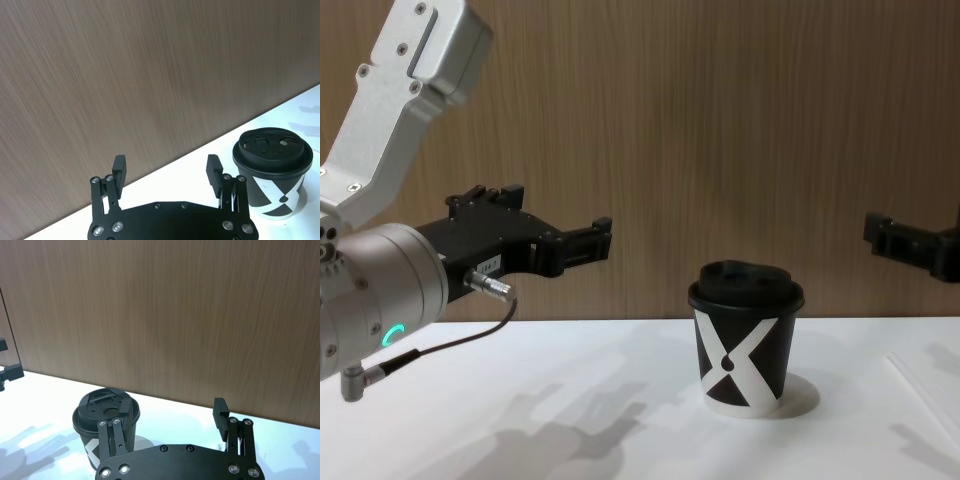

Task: Pick up the straw with one hand, pass it to the other hand, and insert it into the cup.

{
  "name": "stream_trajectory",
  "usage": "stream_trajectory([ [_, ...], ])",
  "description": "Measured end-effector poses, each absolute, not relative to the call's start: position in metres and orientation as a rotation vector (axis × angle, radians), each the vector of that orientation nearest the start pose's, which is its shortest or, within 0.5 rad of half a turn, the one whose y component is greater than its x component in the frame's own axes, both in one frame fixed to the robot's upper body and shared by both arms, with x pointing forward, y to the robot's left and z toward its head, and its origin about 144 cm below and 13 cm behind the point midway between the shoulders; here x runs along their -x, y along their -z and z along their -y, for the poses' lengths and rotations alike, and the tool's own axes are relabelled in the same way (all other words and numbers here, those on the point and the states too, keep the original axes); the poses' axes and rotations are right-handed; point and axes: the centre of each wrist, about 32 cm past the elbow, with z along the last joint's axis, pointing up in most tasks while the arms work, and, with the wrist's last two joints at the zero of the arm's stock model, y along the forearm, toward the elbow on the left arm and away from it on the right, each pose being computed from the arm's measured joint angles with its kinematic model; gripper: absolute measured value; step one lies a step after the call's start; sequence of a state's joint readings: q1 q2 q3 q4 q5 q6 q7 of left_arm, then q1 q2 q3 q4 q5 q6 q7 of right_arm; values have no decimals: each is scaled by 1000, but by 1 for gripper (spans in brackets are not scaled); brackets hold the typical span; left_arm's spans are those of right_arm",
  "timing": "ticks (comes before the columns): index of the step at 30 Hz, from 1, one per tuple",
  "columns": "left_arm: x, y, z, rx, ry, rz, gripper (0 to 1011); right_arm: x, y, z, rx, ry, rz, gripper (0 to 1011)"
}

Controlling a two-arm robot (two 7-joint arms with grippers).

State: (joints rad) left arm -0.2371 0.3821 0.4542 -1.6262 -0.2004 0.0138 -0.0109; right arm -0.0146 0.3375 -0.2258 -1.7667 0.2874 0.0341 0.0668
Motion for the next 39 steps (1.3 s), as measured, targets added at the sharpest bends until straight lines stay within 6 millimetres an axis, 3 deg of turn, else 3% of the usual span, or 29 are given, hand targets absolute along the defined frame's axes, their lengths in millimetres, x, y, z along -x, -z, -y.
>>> stream_trajectory([
  [39,-492,-1204,-198,-61,-1124,268,1003,-443,-1189,237,-26,1230,75,1001],
])
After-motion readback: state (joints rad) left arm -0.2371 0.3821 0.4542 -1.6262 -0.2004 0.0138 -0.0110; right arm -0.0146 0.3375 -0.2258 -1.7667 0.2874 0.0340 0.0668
